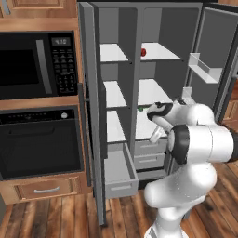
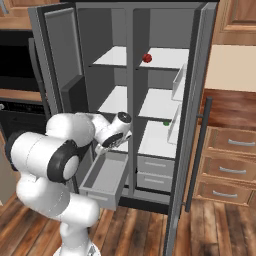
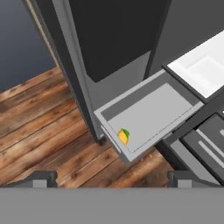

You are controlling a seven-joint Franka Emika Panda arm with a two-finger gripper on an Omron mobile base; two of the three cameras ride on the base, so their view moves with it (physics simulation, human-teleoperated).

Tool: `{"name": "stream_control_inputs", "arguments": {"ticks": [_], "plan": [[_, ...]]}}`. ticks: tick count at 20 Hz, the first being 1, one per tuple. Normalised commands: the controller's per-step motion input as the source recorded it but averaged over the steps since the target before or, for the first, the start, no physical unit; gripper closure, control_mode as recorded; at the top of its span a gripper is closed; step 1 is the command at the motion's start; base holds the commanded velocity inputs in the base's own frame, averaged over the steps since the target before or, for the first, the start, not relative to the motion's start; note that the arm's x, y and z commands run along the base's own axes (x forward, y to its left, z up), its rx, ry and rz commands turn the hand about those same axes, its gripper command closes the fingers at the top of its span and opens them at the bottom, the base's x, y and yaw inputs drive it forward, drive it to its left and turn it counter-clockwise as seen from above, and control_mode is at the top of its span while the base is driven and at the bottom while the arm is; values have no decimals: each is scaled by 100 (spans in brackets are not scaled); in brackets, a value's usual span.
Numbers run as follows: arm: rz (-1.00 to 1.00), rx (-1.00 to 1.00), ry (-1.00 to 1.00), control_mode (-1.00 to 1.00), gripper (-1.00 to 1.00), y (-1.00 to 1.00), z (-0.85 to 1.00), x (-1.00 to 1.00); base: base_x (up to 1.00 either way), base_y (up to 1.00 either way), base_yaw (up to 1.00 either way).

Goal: Take the lemon and bell pepper from the fridge shelf and place them in the freezer drawer to begin freezing them.

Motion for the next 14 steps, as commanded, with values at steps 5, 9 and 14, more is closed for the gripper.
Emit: {"name": "stream_control_inputs", "arguments": {"ticks": [5, 9, 14], "plan": [[-23, 0, -11, -100, -100, 0, 95, -64, 0, 0, 0], [-34, -6, -17, -100, -100, 0, 78, -88, 0, 0, 0], [-34, -2, -15, -100, -100, 4, 56, -99, 0, 0, 0]]}}
